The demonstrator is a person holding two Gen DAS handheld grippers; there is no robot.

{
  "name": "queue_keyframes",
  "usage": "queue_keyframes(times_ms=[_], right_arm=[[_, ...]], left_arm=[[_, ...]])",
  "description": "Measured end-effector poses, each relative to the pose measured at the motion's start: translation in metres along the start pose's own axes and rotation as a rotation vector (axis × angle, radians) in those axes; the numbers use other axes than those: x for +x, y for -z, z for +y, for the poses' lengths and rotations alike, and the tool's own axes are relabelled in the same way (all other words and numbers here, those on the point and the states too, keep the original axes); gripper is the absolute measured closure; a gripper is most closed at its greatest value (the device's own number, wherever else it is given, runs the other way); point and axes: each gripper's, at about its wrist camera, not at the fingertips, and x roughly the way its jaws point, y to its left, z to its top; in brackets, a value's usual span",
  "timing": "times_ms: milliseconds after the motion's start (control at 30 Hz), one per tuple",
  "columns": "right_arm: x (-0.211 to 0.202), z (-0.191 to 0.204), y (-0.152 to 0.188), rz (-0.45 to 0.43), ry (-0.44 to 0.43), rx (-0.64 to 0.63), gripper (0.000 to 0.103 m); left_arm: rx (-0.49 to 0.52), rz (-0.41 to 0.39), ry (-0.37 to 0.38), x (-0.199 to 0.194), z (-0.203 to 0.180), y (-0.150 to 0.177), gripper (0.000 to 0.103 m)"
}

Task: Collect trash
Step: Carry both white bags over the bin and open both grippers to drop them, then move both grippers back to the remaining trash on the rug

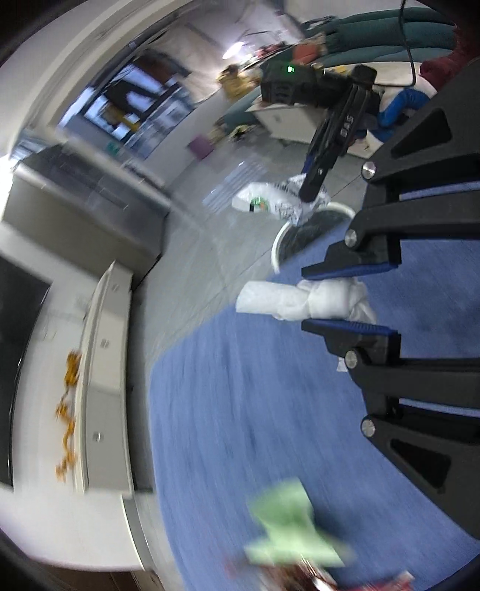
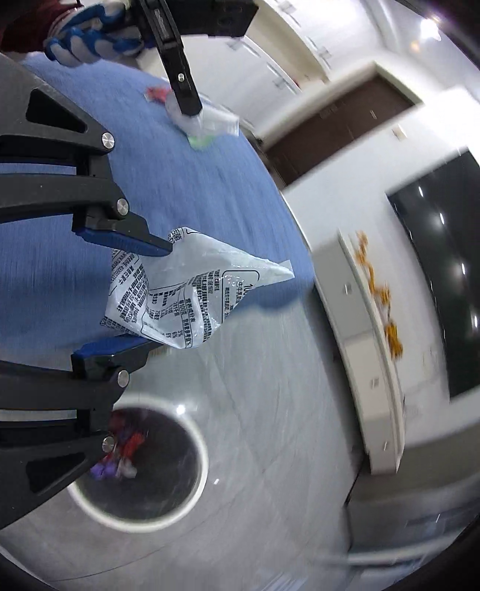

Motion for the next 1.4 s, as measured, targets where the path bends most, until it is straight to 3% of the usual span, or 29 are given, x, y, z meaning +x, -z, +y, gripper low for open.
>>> queue_keyframes(times_ms=[233,500,567,633,733,967,1100,1400], right_arm=[[0.004,-0.113,0.001,0.007,0.152,0.182,0.065],[0.035,-0.189,0.014,0.086,0.261,0.282,0.061],[0.039,-0.2,0.02,0.104,0.28,0.298,0.054],[0.043,-0.205,0.023,0.118,0.308,0.301,0.036],[0.045,-0.211,0.027,0.129,0.333,0.3,0.034],[0.033,-0.203,0.027,0.117,0.363,0.295,0.031],[0.017,-0.188,0.03,0.102,0.374,0.265,0.031],[-0.027,-0.115,0.022,0.017,0.355,0.154,0.031]], left_arm=[[0.105,0.152,0.066,0.124,-0.081,-0.038,0.083],[0.092,0.3,0.124,0.242,-0.127,-0.055,0.082],[0.084,0.321,0.126,0.259,-0.131,-0.055,0.079],[0.085,0.33,0.113,0.269,-0.133,-0.051,0.07],[0.081,0.34,0.112,0.279,-0.134,-0.047,0.064],[0.116,0.308,0.112,0.261,-0.143,-0.045,0.061],[0.193,0.2,0.057,0.216,-0.15,-0.043,0.061],[0.309,-0.06,-0.164,0.095,-0.144,-0.03,0.061]])
